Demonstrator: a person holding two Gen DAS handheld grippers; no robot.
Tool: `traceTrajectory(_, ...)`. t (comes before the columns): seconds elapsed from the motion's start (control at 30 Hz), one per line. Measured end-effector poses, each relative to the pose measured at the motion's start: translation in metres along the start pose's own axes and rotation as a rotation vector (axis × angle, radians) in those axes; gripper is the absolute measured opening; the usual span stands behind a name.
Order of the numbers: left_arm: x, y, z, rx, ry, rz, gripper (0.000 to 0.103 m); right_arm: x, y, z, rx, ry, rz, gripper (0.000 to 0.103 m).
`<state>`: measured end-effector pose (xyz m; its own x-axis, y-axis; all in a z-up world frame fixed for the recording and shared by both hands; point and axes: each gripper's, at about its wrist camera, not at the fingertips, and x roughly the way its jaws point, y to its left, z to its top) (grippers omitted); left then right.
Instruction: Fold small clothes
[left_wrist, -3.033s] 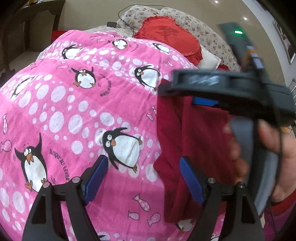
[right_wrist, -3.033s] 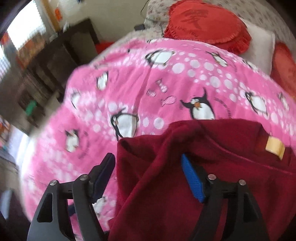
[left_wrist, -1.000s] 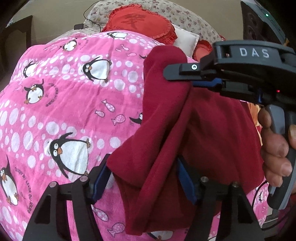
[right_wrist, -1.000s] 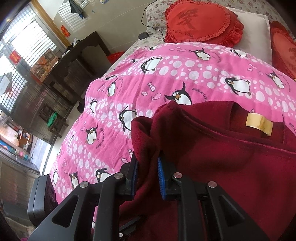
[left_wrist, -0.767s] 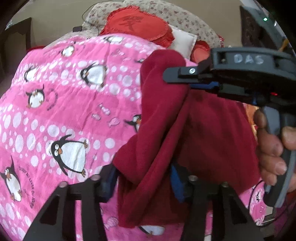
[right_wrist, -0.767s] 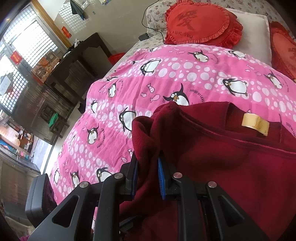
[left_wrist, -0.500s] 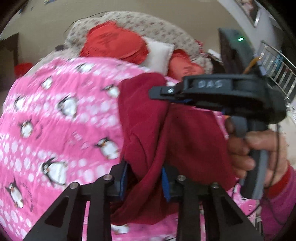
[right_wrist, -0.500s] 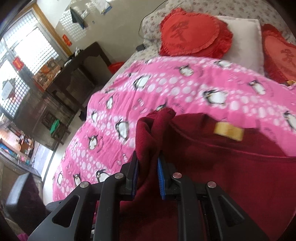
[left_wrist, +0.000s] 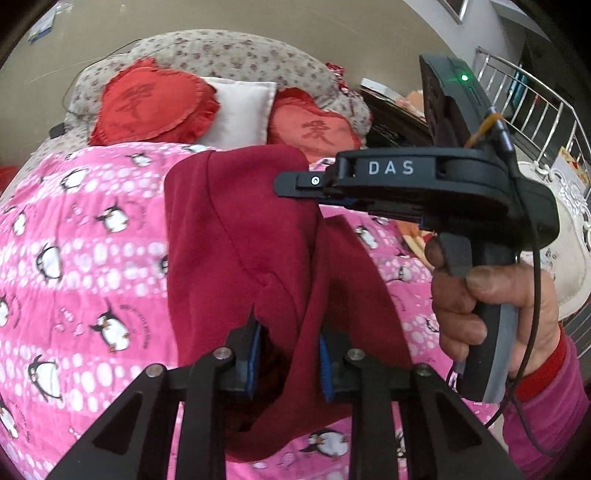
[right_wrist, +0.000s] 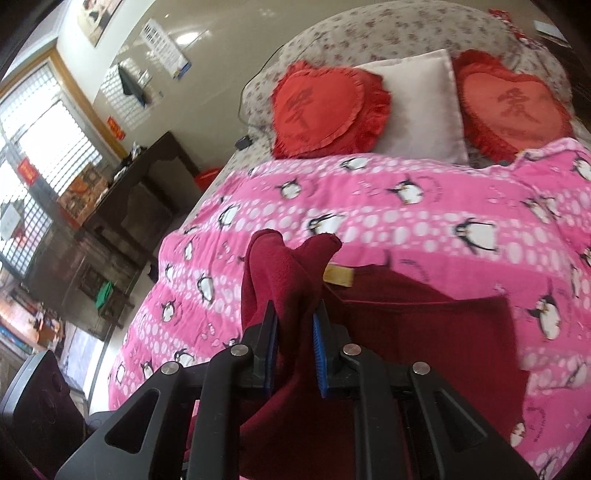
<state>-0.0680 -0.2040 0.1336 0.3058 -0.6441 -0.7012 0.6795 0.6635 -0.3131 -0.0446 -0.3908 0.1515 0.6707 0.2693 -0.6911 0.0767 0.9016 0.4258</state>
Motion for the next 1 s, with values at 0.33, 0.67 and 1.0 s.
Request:
traceTrajectory(0.33, 0.036, -0.062, 0.006, 0.087, 0.053, -0.024, 0.026, -0.039, -0.061, -0.01, 0.084, -0.05, -0.035, 0.0)
traceTrajectory(0.67, 0.078, -0.101, 0.0, 0.135, 0.116, -0.024, 0.026, -0.052, -0.114, -0.028, 0.159, -0.063, -0.051, 0.0)
traceTrajectory(1.0, 0.098, -0.106, -0.005, 0.106, 0.157, -0.033, 0.035, -0.027, -0.149, -0.044, 0.222, -0.017, -0.076, 0.0)
